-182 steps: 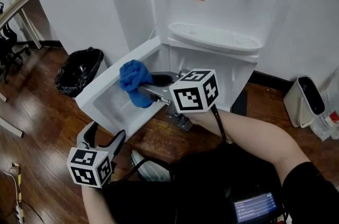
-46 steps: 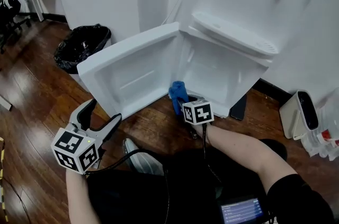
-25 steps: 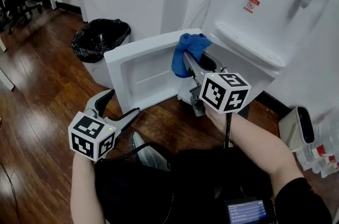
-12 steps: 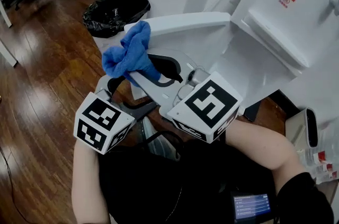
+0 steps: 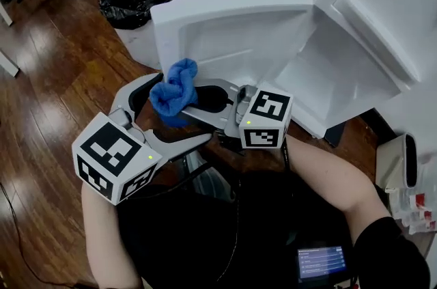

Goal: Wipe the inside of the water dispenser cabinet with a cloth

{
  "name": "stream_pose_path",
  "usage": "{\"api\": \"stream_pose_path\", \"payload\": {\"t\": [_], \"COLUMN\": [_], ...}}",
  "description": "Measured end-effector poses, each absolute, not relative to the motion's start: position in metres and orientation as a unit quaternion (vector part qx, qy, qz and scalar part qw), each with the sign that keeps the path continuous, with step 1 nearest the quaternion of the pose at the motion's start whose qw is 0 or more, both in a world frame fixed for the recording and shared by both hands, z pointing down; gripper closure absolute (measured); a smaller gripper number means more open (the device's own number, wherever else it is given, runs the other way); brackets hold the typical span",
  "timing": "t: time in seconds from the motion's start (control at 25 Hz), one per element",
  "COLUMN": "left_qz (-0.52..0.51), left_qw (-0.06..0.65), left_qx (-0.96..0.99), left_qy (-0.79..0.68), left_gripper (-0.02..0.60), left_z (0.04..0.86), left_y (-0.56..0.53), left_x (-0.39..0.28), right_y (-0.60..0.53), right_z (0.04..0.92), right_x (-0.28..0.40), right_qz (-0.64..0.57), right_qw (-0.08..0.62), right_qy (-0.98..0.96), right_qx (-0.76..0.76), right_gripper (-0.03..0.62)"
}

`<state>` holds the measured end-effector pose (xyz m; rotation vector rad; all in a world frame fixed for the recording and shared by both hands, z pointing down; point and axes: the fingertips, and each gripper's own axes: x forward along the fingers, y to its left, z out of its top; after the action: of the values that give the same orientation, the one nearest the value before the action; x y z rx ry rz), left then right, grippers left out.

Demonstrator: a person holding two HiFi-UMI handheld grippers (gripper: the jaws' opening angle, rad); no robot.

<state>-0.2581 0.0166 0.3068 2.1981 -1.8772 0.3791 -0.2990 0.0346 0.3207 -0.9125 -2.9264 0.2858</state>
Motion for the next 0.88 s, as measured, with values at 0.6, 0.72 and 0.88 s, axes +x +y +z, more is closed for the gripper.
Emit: {"api": "stream_pose_path", "payload": {"t": [0.6,0.72,0.88], "left_qz": [0.108,0.112,0.106], "left_qw": [0.122,0.123,0.119], "left_qx": [0.730,0.728,0.731], "left_qy": [-0.664,-0.665,-0.664], "left_gripper": [0.026,0.026,0.026], "left_z": [0.302,0.302,0.305], "left_y": [0.010,0.011,0.011], "left_x": [-0.268,-0.270,-0.270], "right_y": [-0.062,-0.115,-0.183], "right_z": [0.516,0.517,0.514], "right_x": [-0.283,-0.257,-0.218], "right_qz": [-0.049,-0.082,-0.051], "right_qw": [0.243,0.277,0.309], "right_qy": [-0.960,-0.956,-0.949], "right_qx": [-0.129,-0.055,0.043], "right_gripper": [0.495,0.494,0.494]}}
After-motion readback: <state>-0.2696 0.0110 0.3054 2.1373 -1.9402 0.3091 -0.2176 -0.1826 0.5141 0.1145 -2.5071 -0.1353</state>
